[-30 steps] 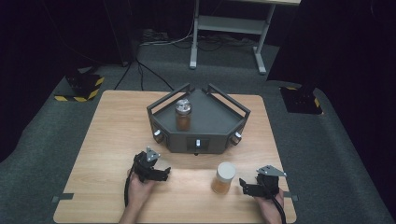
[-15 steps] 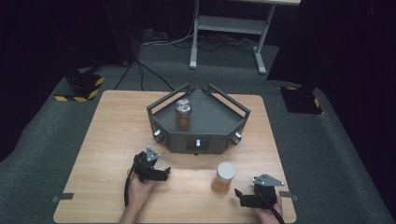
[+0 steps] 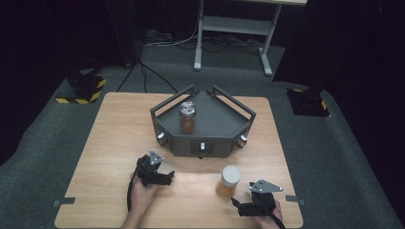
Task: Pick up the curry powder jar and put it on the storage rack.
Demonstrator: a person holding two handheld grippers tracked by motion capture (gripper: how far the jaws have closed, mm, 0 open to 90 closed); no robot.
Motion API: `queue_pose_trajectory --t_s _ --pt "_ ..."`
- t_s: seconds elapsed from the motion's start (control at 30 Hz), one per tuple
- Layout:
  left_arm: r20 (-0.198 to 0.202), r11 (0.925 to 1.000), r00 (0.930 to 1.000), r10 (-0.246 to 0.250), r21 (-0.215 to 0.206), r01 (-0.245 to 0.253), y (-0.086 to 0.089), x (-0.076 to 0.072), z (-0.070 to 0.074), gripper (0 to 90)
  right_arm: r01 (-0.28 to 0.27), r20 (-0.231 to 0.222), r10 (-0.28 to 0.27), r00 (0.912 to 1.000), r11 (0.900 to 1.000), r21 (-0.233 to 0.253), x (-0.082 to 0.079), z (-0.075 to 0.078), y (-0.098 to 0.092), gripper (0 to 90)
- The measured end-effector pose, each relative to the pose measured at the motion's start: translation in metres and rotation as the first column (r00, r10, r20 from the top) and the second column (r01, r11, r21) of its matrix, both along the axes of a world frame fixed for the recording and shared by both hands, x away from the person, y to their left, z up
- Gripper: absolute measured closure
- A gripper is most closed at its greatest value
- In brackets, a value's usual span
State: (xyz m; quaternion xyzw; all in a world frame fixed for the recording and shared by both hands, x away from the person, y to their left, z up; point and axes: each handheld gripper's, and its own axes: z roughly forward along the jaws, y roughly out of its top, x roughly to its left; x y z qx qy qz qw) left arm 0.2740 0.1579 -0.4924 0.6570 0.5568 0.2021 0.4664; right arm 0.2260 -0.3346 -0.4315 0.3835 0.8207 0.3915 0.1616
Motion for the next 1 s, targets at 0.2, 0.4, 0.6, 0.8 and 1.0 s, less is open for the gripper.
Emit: queue_pose_trajectory --t_s 0.2,0.4,0.6,0.8,1.0 --pt "0.000 1.0000 1.0000 0.000 0.000 0.000 0.000 0.000 0.000 2.5 -0.020 0.020 0.020 0.9996 1.000 0.014 0.001 0.002 0.004 3.8" --pt "0.000 1.0000 1.0000 0.000 0.000 0.000 0.000 0.000 0.000 2.5 -0.038 0.034 0.037 0.9987 0.999 0.024 0.004 0.003 0.010 3.8" --pt "0.000 1.0000 1.0000 0.000 0.000 0.000 0.000 0.000 0.000 2.5 -0.041 0.041 0.039 0.9984 0.998 0.048 0.007 0.003 0.011 3.8" --pt "0.000 1.0000 1.0000 0.001 -0.001 -0.001 0.000 0.000 0.000 2.5 -0.053 0.051 0.050 0.9975 0.997 0.061 0.011 0.005 0.016 4.7" --pt "0.000 1.0000 1.0000 0.000 0.000 0.000 0.000 0.000 0.000 2.5 -0.058 0.053 0.055 0.9971 0.997 0.059 0.015 0.005 0.022 5.6"
